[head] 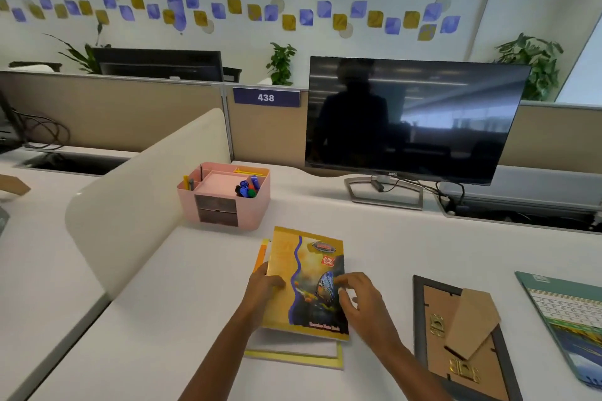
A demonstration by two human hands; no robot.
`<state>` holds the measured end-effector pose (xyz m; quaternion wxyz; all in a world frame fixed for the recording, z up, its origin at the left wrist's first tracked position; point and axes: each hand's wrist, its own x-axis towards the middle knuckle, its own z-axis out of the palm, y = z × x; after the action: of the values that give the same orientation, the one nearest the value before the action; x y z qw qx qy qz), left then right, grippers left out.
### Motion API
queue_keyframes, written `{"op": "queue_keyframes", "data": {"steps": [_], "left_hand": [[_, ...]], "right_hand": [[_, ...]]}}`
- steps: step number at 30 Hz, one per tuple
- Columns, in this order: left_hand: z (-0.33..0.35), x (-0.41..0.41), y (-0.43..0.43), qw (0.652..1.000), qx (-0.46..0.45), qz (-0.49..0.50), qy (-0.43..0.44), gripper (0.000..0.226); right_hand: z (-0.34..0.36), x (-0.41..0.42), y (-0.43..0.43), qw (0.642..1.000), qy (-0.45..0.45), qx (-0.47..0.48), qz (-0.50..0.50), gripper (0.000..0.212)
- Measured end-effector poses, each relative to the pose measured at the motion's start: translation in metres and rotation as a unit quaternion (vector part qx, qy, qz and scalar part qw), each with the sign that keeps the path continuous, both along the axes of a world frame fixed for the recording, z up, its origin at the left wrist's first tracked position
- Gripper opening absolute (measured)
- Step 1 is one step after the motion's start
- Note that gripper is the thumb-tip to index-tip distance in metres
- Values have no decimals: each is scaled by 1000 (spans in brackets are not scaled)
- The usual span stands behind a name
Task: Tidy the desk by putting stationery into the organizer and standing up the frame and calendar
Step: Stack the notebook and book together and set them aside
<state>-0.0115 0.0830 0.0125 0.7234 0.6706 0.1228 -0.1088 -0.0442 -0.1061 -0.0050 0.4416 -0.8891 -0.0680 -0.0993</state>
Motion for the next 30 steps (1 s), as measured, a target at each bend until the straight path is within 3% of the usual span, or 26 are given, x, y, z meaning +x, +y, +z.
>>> {"op": "queue_keyframes", "data": {"steps": [4,6,9,11,15,20,24,27,30], "left_hand": [[-10,-6,6,997,63,50,-4,43],[-17,-5,9,979,198,51,-24,36],[-23,-3,14,900,433,33,-31,40],[-20,-4,13,863,505,7,5,47],[-15,4,14,887,459,6,60,52],[-21,26,35,953,282,11,107,70],[-24,20,37,987,139,30,71,17],[-15,17,34,995,89,50,15,11],[3,19,36,996,41,55,-58,17]], "right_hand": [[-12,9,13,987,146,-1,-63,40],[-16,11,17,979,191,-24,-72,49],[-20,13,24,973,213,-35,-80,45],[-22,14,27,971,221,-37,-85,42],[-19,20,27,960,259,-17,-106,29],[-16,29,24,947,282,56,-144,28],[-14,34,24,922,295,200,-150,34],[-12,32,26,917,285,250,-127,25],[-8,36,32,929,213,270,-138,30]]}}
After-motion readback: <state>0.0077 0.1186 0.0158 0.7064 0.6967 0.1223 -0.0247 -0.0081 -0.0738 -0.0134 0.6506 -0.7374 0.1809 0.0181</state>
